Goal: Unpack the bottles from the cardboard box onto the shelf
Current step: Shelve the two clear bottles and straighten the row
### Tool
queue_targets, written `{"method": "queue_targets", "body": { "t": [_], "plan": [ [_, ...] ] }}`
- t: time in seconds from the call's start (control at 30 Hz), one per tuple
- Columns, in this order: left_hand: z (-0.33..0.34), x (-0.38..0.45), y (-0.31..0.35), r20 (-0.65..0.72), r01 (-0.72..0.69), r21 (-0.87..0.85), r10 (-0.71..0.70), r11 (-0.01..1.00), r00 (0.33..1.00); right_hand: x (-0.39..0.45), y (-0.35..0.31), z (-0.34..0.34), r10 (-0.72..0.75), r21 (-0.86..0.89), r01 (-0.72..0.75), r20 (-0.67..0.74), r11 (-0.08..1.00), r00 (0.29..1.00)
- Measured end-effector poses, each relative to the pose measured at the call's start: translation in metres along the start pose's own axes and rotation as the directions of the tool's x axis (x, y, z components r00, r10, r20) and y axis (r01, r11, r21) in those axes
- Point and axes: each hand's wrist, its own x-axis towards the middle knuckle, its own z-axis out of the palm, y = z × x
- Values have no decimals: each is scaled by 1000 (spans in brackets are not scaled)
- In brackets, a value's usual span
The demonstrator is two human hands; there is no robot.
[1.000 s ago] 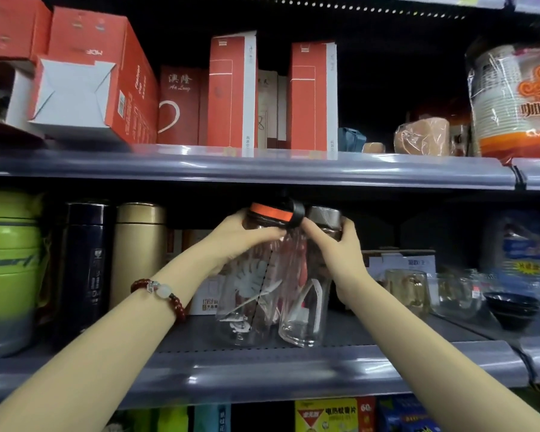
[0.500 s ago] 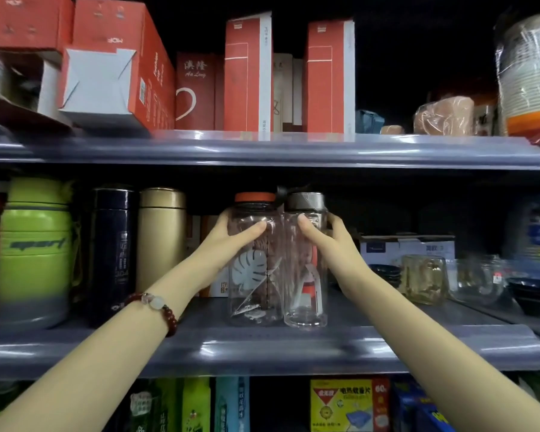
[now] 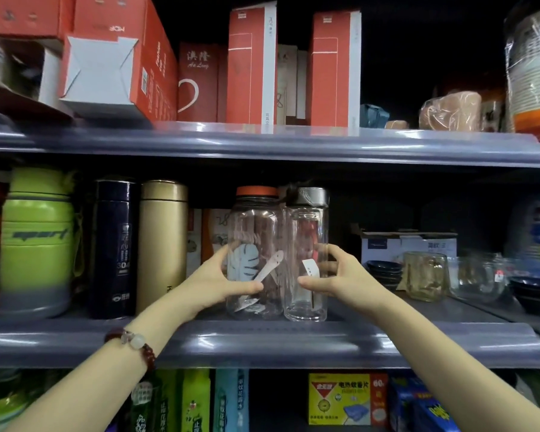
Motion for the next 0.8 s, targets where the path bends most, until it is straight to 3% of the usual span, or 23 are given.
{"method": "queue_targets", "body": {
  "t": [0.07,0.1,0.2,0.3,0.43,0.5,0.67,0.73,0.8],
  "plan": [
    [11,-3,1,-155,-13,189,43,982,987,-2,-1,8,-26,-49,22,-84,999,996],
    [14,-5,4,-169,-8,221,46,975,985,-3,-2,10,-31,-54,26,-104,998,994],
    [6,-11,9,-28,26,66,-24,997,999,-4,-4,7,-10,-68,4,-81,998,997],
    [-15,-10,9,122,103,-132,-87,986,989,-3,-7,-7,41,9,-41,56,999,998],
    [-17,-6,6,209,132,-162,-97,978,973,-3,-6,-18,85,107,-105,182,989,980],
    [-11,-6,4,162,122,-117,-102,986,981,-3,1,-14,91,83,-104,147,991,985],
    [21,-12,11,-204,101,355,-29,929,979,-6,9,3,29,-46,-33,-69,998,997],
    [21,-14,12,-196,92,370,-19,925,980,-5,9,4,30,-54,-35,-93,998,995],
    [5,-13,11,-64,86,259,-72,962,995,-4,11,4,35,-52,-39,-85,998,996]
  ]
}}
